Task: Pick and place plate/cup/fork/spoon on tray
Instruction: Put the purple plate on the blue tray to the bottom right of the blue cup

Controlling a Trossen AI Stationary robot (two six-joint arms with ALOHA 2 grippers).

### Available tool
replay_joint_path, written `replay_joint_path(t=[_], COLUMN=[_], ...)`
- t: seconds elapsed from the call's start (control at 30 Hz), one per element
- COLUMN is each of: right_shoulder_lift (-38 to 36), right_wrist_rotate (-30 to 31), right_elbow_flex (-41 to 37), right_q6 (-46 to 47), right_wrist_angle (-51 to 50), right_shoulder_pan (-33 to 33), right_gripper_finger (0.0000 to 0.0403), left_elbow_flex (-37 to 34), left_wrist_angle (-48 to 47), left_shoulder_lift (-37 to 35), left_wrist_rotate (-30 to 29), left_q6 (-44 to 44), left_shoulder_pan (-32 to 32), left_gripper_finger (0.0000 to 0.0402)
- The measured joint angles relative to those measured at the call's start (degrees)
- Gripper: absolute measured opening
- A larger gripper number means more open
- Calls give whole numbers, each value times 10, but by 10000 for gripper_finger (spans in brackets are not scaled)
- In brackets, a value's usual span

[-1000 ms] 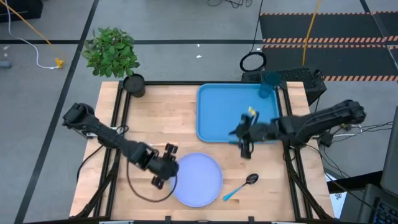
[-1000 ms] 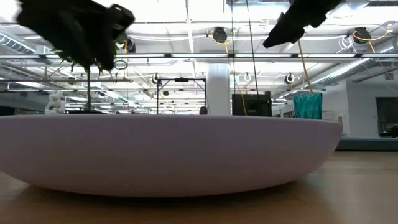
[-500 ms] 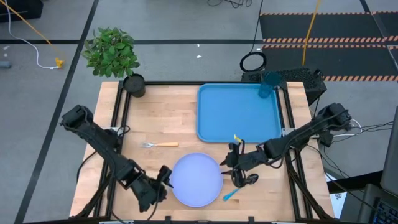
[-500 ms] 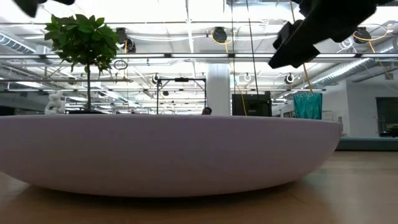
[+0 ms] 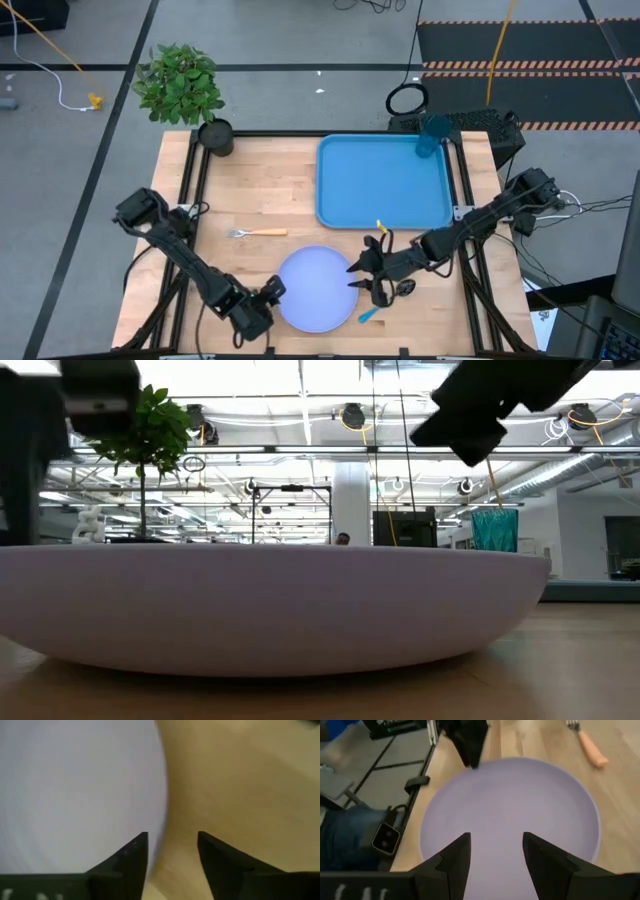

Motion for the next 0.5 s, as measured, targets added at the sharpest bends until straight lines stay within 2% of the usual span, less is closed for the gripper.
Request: replay_joint_path(t=[0.23, 0.37, 0.5], right_shoulder_lift=[0, 0, 0], right_wrist_rotate=[35, 42, 43], right_elbow_flex=[0, 0, 1], right_q6=[8, 17, 8], right_wrist_angle=[28, 35, 59], right_shoulder_pan=[18, 25, 31], right_gripper_finger=[159, 156, 155], left_elbow_flex=[0, 0, 6], left_wrist_angle=[3, 5, 4], left_shoulder_lift=[16, 15, 4], left_wrist_rotate=[2, 35, 45], left_q6=[38, 77, 98], left_shoulder_pan=[22, 30, 27], left_gripper_finger=[73, 16, 17])
